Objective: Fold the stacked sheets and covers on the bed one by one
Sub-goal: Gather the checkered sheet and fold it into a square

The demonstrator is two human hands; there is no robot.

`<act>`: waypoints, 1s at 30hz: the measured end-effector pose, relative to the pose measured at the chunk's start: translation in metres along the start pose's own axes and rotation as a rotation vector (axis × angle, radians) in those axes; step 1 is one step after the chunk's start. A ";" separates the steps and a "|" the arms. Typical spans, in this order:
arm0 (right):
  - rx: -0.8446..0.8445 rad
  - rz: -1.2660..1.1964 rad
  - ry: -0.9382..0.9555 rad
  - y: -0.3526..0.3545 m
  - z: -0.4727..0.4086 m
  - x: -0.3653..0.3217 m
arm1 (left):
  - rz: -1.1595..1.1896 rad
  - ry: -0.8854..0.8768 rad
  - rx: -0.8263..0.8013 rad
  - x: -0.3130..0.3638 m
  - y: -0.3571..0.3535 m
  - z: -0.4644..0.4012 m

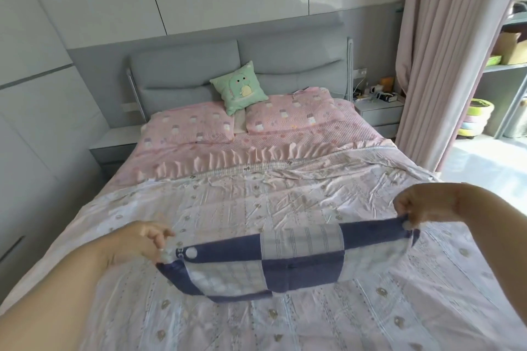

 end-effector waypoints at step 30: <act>0.744 -0.338 -0.286 -0.125 -0.172 0.102 | 0.069 0.247 0.640 -0.123 -0.151 -0.164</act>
Point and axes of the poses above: each hand's wrist, its own z-axis away from the middle knuckle, its own y-axis out of the back of the hand, x = y × z, the point moved 6 cm from there along -z, towards the middle knuckle, and after that the axes turned 15 degrees about x, right-handed, at the moved point
